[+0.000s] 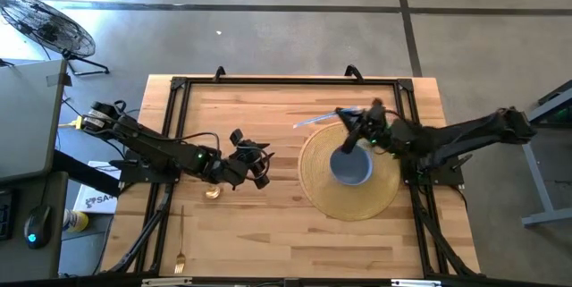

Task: Pick & Place Utensil
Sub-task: Put the blue straw into the green cup

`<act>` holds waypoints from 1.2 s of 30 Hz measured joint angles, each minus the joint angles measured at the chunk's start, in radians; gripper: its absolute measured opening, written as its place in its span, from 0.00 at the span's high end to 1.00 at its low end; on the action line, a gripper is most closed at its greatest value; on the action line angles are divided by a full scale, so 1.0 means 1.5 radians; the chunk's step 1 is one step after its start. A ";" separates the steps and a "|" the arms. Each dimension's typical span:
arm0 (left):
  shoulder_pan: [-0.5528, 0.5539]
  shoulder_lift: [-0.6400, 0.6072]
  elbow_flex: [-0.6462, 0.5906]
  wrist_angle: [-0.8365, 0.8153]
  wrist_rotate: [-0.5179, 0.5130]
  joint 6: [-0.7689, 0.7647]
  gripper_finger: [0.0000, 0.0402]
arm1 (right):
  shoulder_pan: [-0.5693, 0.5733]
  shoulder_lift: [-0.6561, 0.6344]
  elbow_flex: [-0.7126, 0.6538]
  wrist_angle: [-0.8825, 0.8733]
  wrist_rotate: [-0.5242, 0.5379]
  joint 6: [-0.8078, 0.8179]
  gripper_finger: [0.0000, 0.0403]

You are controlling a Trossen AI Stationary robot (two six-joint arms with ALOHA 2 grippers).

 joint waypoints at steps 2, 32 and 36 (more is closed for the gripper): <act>0.000 0.000 0.000 0.001 -0.002 -0.018 0.65 | 0.001 -0.039 0.040 -0.128 0.021 -0.005 0.99; 0.000 0.000 0.000 0.007 0.068 -0.065 0.65 | 0.002 -0.069 0.397 -1.093 0.008 0.251 0.98; 0.000 0.000 0.000 0.007 0.063 -0.074 0.65 | 0.002 -0.068 0.337 -1.060 0.006 0.252 0.97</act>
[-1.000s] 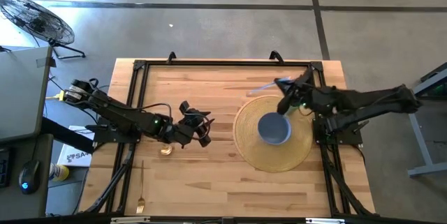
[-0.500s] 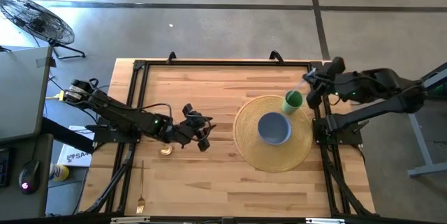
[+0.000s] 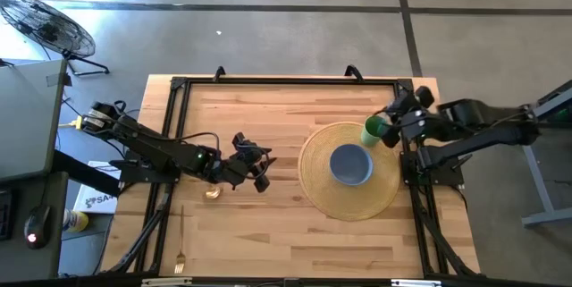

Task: Pick & Place Utensil
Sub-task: Put the blue straw into the green cup, then put the gold spoon into the violet bowl

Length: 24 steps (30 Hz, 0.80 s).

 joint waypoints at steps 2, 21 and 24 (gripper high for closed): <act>0.000 0.000 0.000 0.000 0.000 -0.012 0.65 | 0.000 0.000 -0.025 0.018 -0.008 0.000 0.95; 0.001 -0.004 0.033 -0.048 0.020 0.021 0.65 | 0.001 -0.001 0.021 0.029 -0.024 -0.008 0.60; 0.000 -0.004 0.075 -0.162 0.032 -0.021 0.65 | 0.001 -0.002 0.056 0.030 -0.019 -0.034 0.57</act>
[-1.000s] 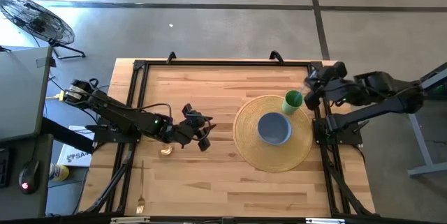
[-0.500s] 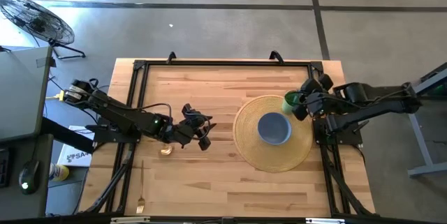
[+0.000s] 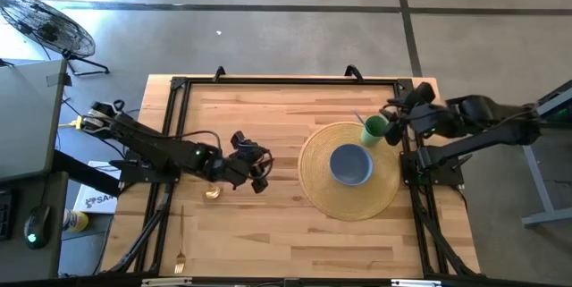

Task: Pick & Place Utensil
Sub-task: Put the gold spoon into the violet bowl

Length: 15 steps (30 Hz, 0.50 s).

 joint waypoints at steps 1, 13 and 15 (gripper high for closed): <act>0.000 0.000 0.015 -0.042 0.007 -0.026 0.65 | 0.000 0.000 0.006 0.004 0.000 -0.006 0.56; 0.000 0.000 0.037 -0.438 0.204 -0.539 0.65 | 0.000 0.000 -0.013 0.039 -0.018 -0.027 0.57; 0.000 0.000 0.025 -0.461 0.228 -0.591 0.65 | 0.000 -0.001 -0.013 0.041 -0.017 -0.040 0.57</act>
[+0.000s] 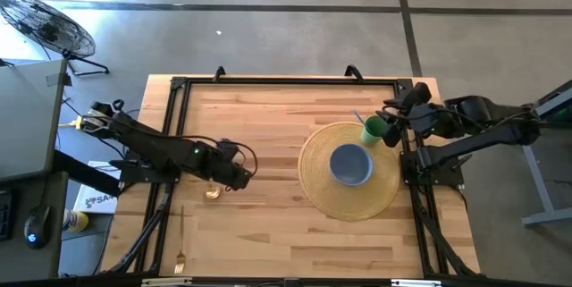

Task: Pick & Place Utensil
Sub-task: Put the gold spoon into the violet bowl

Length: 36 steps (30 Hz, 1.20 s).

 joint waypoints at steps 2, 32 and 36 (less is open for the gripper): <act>0.000 0.000 -0.014 -0.011 0.023 -0.030 0.65 | 0.000 0.000 0.000 0.000 -0.003 -0.006 0.57; 0.000 0.016 -0.198 0.009 0.146 -0.432 0.65 | 0.000 0.000 -0.001 -0.001 -0.009 -0.007 0.58; 0.000 0.044 -0.198 0.010 0.176 -0.445 0.65 | 0.000 0.000 -0.001 -0.001 -0.013 -0.005 0.58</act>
